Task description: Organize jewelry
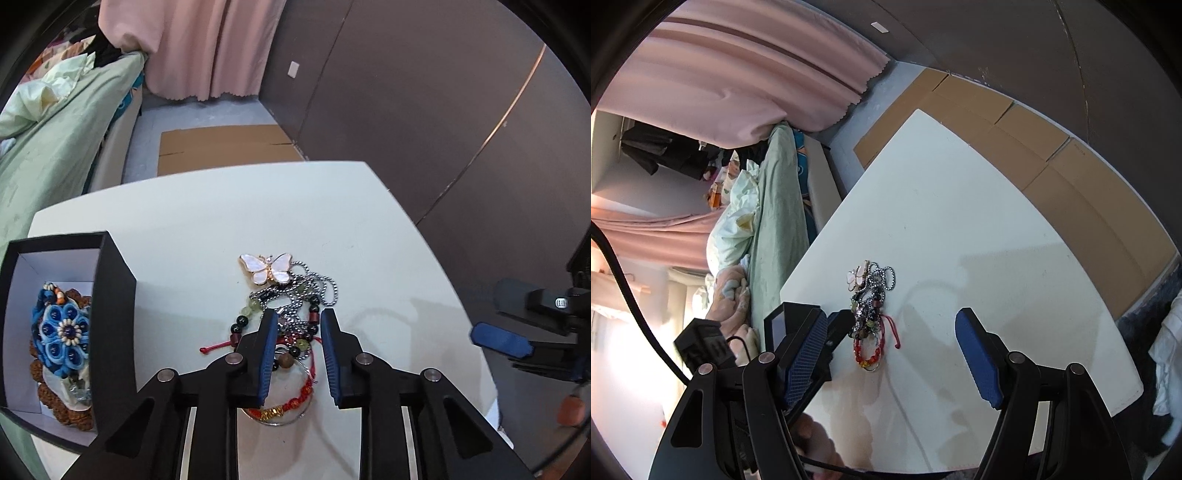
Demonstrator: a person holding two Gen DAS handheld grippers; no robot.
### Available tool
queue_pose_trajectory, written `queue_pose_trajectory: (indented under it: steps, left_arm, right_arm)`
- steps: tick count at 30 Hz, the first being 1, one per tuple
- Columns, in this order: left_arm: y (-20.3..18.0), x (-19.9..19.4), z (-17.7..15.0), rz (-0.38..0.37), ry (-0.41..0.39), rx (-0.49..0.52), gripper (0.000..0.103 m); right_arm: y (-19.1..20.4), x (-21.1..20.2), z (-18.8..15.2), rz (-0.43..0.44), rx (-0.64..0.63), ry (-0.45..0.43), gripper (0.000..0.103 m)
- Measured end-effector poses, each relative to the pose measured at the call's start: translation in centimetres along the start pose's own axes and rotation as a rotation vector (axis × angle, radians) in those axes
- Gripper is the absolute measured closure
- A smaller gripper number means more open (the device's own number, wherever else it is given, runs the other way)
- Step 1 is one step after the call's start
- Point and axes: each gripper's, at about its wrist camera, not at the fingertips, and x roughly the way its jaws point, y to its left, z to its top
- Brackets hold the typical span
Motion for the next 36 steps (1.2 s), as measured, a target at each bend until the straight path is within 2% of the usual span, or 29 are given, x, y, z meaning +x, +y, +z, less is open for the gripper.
queue_pose_trajectory:
  steps: [6,9,18,25,29,30,36]
  left_arm:
    - [0.3,1.4,-0.2,0.071,0.013,-0.011,0.08]
    - [0.5,2.0,-0.2,0.058,0.031,-0.026,0.079]
    - [-0.3,2.1,-0.4,0.099,0.045,0.066,0.079]
    - [-0.3,2.3,0.0,0.083,0.062,0.061,0.079]
    - [0.4,1.8,0.4,0.044,0.061,0.013,0.08]
    - [0.5,1.6,0.5,0.033,0.054,0.005,0.085]
    - [0.9,-1.1,1.5,-0.028,-0.01,-0.029,0.085]
  right_arm:
    - [-0.1,0.1,0.0,-0.002,-0.002,0.004,0.031]
    - [-0.1,0.1,0.0,-0.002,-0.004,0.01,0.031]
    - [0.3,0.5,-0.2,-0.009,-0.024,0.022,0.031]
    - [0.6,1.2,-0.3,-0.026,-0.043,0.041,0.031]
    - [0.8,1.5,-0.2,-0.028,-0.057,0.049,0.031]
    - [0.9,1.5,-0.2,-0.028,-0.061,0.049,0.031]
    - [0.6,1.9,0.4,-0.026,-0.059,0.062,0.031]
